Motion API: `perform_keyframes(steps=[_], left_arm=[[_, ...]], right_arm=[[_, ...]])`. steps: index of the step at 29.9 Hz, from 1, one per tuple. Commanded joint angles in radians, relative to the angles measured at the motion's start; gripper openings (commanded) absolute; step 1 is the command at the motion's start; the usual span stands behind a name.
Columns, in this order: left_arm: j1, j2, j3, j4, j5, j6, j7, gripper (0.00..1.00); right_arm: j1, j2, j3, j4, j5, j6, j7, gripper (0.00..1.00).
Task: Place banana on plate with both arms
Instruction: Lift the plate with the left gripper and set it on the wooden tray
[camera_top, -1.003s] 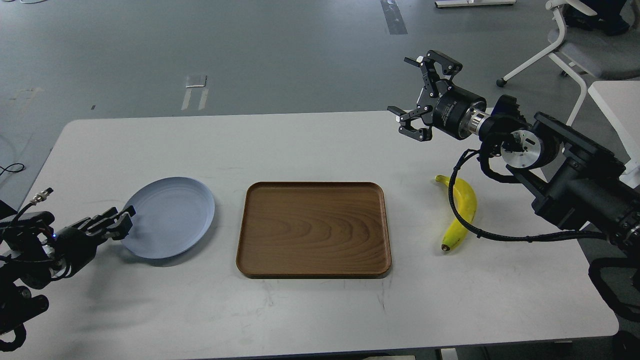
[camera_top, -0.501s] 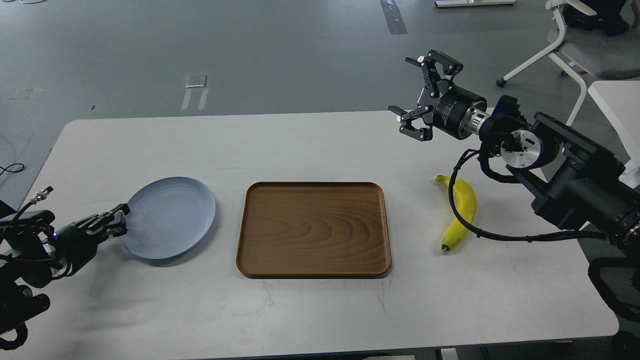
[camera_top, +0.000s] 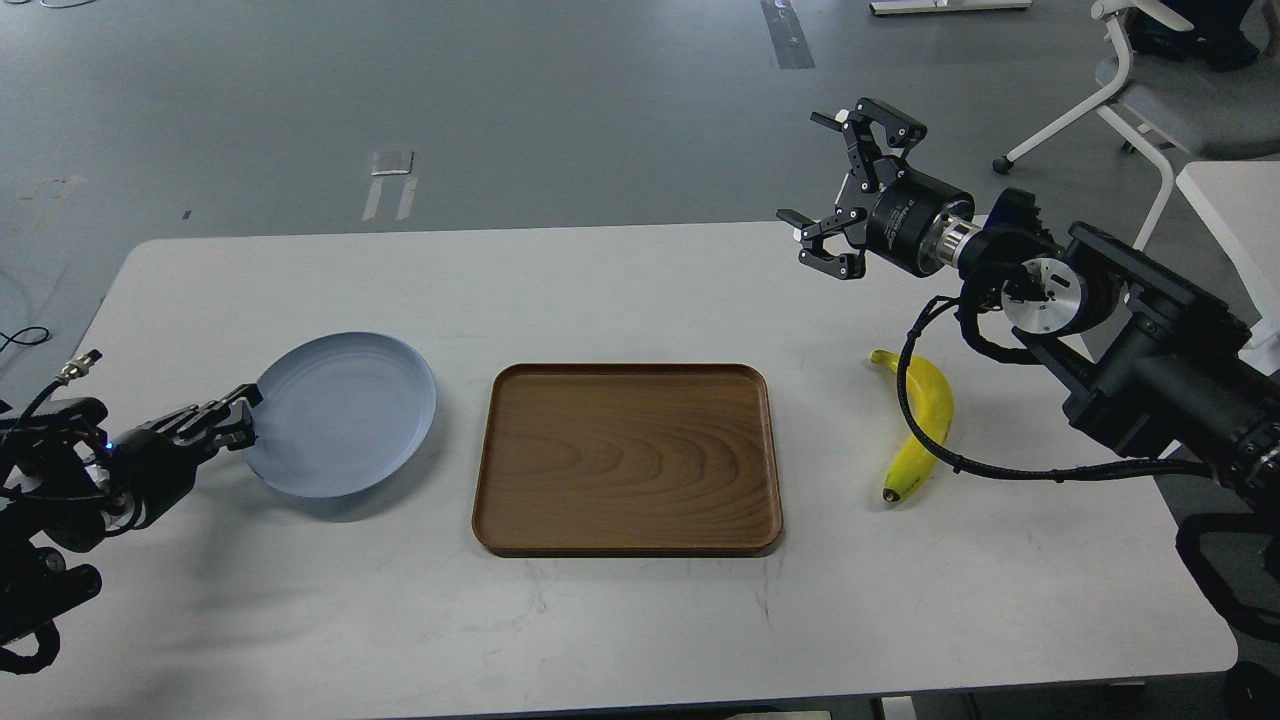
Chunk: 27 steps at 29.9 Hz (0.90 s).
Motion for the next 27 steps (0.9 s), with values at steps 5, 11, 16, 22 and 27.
perform_keyframes(steps=[5,11,16,22,27], left_arm=[[-0.096,-0.022,0.01,-0.108,0.021,0.0,0.0,0.0],[-0.176,-0.194,0.013,-0.112,0.1,0.0,0.0,0.0],[-0.247,-0.329,0.032,-0.095,0.123,-0.005,0.0,0.0],[-0.254,-0.459,0.143,-0.038,0.124,-0.003,0.0,0.0],[-0.23,-0.532,0.214,0.051,0.123,0.001,0.0,0.0]], right_arm=[[0.001,-0.011,0.003,0.001,0.001,0.0,-0.001,1.0],[0.003,-0.014,0.006,0.001,0.001,-0.015,0.001,1.0],[0.003,-0.026,0.014,0.003,0.001,-0.018,0.001,1.0],[0.0,-0.044,0.014,0.003,0.001,-0.018,0.001,1.0],[0.003,-0.049,0.016,0.003,0.001,-0.018,0.001,1.0]])
